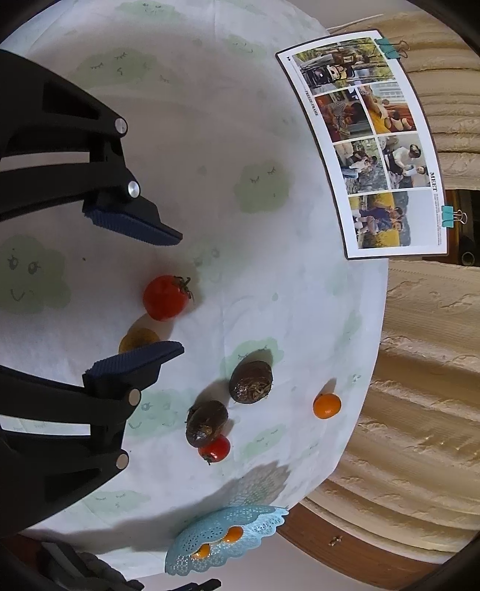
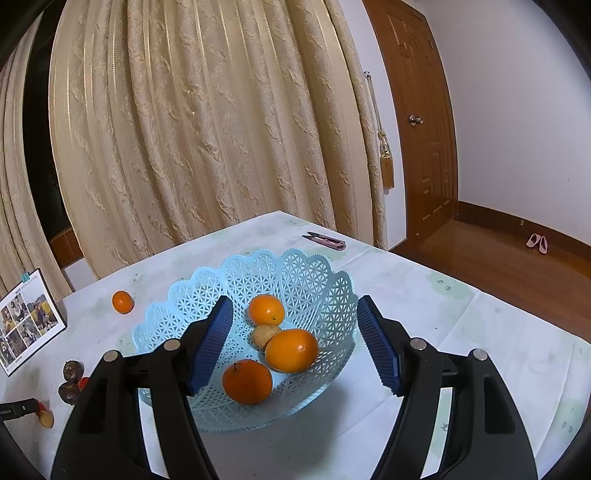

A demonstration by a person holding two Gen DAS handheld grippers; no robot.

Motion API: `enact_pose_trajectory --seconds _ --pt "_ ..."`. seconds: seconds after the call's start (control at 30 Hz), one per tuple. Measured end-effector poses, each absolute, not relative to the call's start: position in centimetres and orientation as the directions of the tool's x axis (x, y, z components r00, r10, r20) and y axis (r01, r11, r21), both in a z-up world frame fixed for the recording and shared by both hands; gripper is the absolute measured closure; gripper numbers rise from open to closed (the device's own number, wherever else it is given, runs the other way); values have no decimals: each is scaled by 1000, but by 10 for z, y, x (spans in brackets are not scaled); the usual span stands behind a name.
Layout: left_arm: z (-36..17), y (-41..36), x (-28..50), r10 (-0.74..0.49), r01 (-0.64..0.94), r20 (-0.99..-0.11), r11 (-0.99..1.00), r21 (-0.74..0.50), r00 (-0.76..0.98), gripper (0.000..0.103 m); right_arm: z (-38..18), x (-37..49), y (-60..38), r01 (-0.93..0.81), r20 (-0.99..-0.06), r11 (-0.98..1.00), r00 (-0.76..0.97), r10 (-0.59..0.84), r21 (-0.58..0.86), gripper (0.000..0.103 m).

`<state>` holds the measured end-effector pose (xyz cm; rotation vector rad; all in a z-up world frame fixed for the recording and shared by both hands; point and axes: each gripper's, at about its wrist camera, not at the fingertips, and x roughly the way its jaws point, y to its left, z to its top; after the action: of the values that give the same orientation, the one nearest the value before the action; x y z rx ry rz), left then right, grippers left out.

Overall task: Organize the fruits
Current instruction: 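Move the open left tool to the red tomato on the table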

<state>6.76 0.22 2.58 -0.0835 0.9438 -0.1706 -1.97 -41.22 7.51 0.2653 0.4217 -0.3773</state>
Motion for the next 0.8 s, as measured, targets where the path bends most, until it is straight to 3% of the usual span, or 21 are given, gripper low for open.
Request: enact_pose_trajectory --seconds 0.17,0.8 --pt "25 7 70 -188 99 -798 982 -161 573 58 75 -18 -411 404 -442 899 846 -299 166 32" --pt "14 -2 65 -160 143 -809 985 -95 566 59 79 -20 -406 387 -427 909 856 -291 155 32"
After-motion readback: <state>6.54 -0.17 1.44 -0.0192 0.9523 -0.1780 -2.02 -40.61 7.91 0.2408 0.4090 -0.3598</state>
